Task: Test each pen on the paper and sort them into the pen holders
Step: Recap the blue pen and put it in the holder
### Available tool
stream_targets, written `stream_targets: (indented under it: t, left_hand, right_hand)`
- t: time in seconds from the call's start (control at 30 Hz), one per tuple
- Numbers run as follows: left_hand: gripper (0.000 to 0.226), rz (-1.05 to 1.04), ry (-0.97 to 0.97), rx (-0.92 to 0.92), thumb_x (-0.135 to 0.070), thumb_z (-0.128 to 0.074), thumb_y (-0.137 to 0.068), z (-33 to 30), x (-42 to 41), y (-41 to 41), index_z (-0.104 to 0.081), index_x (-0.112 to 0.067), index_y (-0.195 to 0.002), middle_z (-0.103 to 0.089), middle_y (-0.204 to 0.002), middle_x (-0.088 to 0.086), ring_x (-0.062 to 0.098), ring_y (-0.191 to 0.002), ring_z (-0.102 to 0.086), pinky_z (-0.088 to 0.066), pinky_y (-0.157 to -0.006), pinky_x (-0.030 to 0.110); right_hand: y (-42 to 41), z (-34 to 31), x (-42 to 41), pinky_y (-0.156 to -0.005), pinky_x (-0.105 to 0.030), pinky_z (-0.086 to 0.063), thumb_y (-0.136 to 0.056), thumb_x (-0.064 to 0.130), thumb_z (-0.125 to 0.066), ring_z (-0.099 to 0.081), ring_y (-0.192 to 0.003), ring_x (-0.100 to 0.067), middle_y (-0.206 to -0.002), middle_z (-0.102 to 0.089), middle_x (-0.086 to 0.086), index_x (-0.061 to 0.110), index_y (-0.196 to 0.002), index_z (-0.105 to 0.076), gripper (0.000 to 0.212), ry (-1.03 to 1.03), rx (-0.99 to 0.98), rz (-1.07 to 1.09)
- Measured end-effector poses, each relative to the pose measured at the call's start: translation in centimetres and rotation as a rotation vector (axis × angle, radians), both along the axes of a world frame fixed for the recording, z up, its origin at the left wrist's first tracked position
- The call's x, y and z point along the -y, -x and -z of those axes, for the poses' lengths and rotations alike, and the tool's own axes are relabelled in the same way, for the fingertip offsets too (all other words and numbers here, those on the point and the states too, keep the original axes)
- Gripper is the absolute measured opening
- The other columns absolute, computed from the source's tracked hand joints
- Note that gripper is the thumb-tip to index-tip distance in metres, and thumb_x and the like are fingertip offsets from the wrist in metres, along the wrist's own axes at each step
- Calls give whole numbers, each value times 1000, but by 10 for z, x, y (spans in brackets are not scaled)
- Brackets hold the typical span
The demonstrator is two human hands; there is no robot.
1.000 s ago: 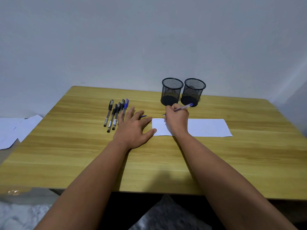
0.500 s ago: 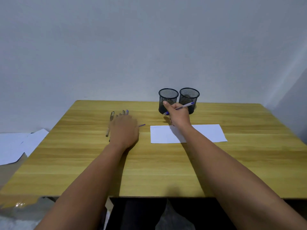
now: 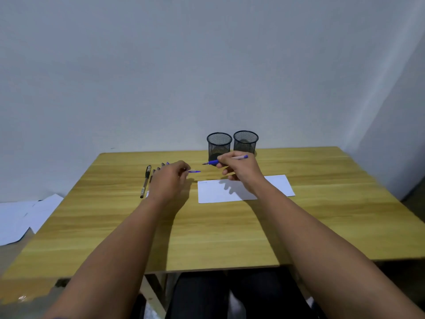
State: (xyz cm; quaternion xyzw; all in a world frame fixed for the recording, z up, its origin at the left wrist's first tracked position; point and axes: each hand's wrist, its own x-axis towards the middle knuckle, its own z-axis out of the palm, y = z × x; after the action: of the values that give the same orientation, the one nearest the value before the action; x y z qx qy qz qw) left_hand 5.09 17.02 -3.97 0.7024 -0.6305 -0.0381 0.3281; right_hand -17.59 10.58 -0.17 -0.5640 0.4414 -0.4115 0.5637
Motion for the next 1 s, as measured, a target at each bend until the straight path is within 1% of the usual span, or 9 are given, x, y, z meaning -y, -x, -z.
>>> stream_targets:
  t: [0.17, 0.27, 0.37, 0.43, 0.53, 0.6, 0.73, 0.83, 1.0]
  left_hand:
    - [11, 63, 39, -84, -26, -64, -96, -19, -4, 13, -71, -28, -104, -73, -91, -10, 14, -87, -67, -56, -77, 38]
    - [10, 77, 52, -98, -24, -65, -96, -27, -10, 25, -71, -27, -103, -73, -94, -10, 12, -89, -67, -52, -74, 31]
    - [11, 123, 62, -95, -22, -65, -96, -35, -15, 35, -72, -24, -104, -73, -94, -8, 12, -89, -67, -52, -75, 31]
    - [11, 152, 60, -104, -20, -65, -96, -40, -18, 42, -73, -21, -104, -73, -93, -7, 12, -88, -67, -50, -75, 30]
    - [12, 173, 40, -171, -17, -65, -96, -46, -20, 48, -74, -17, -104, -75, -91, -5, 2, -86, -67, -47, -72, 17]
    - [13, 196, -4, -310, -14, -64, -98, -52, -22, 52, -74, -13, -105, -76, -88, -2, -7, -78, -65, -45, -71, 11]
    - [18, 208, -12, -573, -16, -61, -100, -64, -24, 58, -75, -10, -111, -76, -90, 5, 5, -80, -64, -49, -73, 20]
    - [20, 210, -31, -740, -22, -63, -99, -73, -23, 66, -75, -12, -111, -74, -88, 3, 10, -87, -66, -52, -81, 30]
    - [21, 172, -42, -738, -25, -66, -98, -77, -14, 78, -76, -9, -107, -71, -77, 0, 8, -76, -64, -52, -76, 29]
  right_hand:
    - [12, -10, -14, -51, -22, -50, -93, 20, -83, -67, -60, -11, -88, -83, -10, 13, -91, -78, 9, 56, 7, -12]
    - [19, -14, -21, -51, -21, -51, -93, 21, -83, -67, -60, -11, -89, -83, -11, 9, -96, -78, 13, 64, 10, -9]
    - [24, -16, -28, -53, -21, -51, -93, 22, -83, -68, -61, -11, -88, -83, -9, 3, -102, -78, 21, 67, 11, -15]
    - [27, -17, -32, -53, -21, -52, -93, 22, -82, -68, -61, -11, -89, -83, -10, 6, -100, -78, 17, 56, 19, -24]
    - [34, -19, -33, -52, -21, -52, -98, 21, -75, -67, -60, -12, -90, -82, -10, 10, -97, -80, 12, -19, 78, -46]
    - [39, -20, -33, -50, -21, -51, -97, 17, -70, -65, -58, -11, -90, -81, -11, 10, -95, -82, 14, -80, 130, -59]
    - [54, -18, -29, -46, -18, -48, -95, 14, -79, -59, -55, -8, -90, -79, -9, 9, -97, -81, 6, -105, 152, -44]
    - [63, -12, -29, -45, -16, -44, -94, 12, -81, -55, -55, -7, -89, -79, -10, 2, -103, -80, 13, -98, 106, -78]
    - [63, -4, -33, -43, -15, -35, -95, 8, -79, -46, -53, -9, -83, -74, -9, 4, -94, -80, 4, -132, 108, -138]
